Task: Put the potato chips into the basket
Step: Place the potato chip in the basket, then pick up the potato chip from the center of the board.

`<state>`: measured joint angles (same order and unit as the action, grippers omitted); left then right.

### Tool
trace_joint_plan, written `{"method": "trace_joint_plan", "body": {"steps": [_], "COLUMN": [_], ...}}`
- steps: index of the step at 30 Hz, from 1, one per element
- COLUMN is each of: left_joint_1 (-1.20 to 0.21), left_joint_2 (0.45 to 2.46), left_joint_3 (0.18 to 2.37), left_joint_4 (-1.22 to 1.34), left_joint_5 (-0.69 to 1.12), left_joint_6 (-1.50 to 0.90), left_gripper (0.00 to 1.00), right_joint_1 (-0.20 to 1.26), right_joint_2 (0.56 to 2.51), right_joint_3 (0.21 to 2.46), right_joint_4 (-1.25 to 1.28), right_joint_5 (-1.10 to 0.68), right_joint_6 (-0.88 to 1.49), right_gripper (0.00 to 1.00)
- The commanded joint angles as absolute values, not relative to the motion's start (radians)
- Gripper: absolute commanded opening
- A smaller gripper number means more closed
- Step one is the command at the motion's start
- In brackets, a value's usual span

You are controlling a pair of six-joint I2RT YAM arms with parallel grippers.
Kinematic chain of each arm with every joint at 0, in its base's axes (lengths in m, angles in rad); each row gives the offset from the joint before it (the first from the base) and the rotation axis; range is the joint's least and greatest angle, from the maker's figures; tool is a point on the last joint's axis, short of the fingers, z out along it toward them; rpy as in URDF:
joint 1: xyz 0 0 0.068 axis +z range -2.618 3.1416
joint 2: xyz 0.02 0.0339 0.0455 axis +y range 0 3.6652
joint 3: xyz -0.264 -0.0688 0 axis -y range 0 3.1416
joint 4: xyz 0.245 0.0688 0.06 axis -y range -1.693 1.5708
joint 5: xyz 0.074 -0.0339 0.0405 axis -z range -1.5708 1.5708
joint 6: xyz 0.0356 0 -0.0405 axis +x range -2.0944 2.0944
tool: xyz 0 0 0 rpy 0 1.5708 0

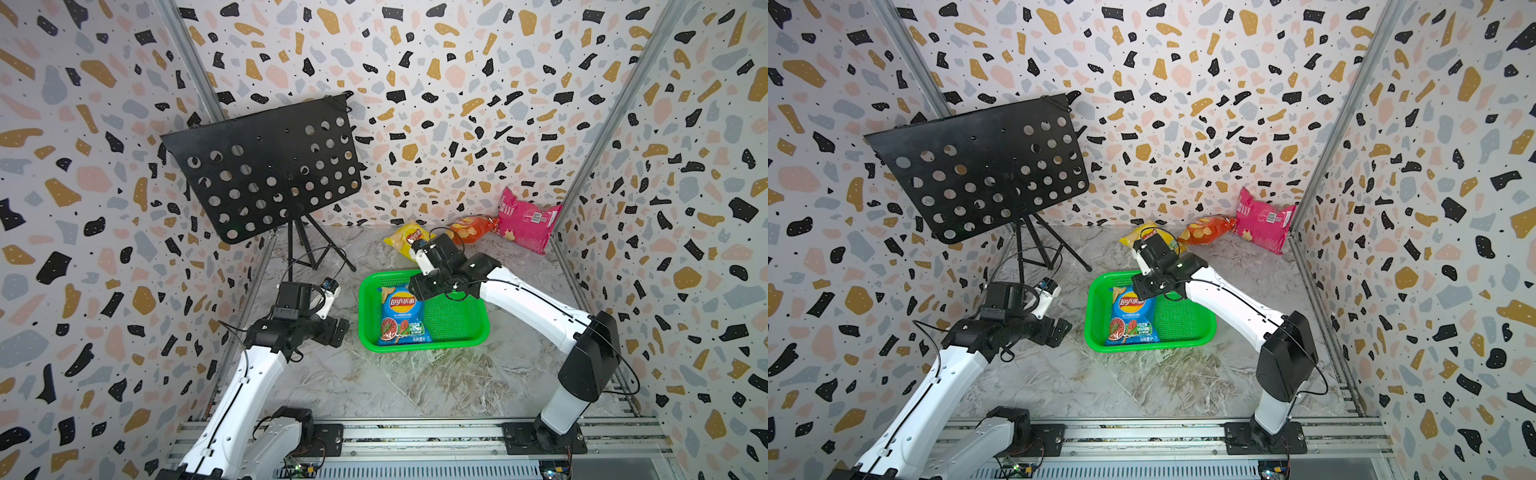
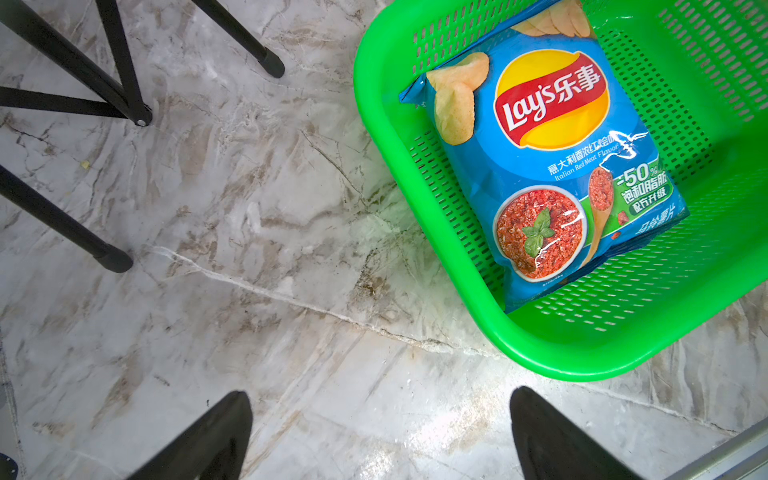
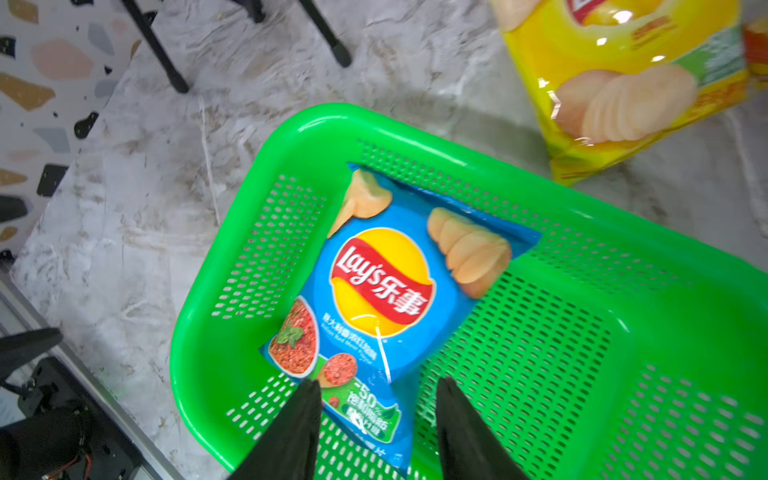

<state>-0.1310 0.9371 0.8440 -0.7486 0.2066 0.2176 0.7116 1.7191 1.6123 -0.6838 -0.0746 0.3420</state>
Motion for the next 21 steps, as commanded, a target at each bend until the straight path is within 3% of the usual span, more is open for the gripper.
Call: {"method": "trace_joint_plan", "body": {"steps": [1,7,14,21], "left_joint_1": [-0.126,-0.126,-0.126,-0.127], "left_joint_2": [0.929,0.931,0.933,0.934], "left_joint_3": [0.834,0.833,0.832,0.832], "left_joint_4": [-0.755,-0.754,-0.753,-0.753], "left_joint_5": [0.224,0.225,0.222,0.22], "left_joint_6": [0.228,0.227,0.228,0.228], "left_gripper": [1.0,1.0,1.0,1.0], "right_joint_1": [0.619,0.502,0.492,0.462], "right_joint_2": [1.7,1.823,2.062,2.256], "right_joint_3": [1.666,1.821,2.11,2.342], "right_joint_4": [-0.744,-0.778,-0.854,-0.902], "right_joint_5": [-0.074,-0.052,-0.03,-0.098], "right_joint_6": [0.363,0.331,0.258,0.161], "right_gripper": [0.5,0.51,0.63,0.64]}}
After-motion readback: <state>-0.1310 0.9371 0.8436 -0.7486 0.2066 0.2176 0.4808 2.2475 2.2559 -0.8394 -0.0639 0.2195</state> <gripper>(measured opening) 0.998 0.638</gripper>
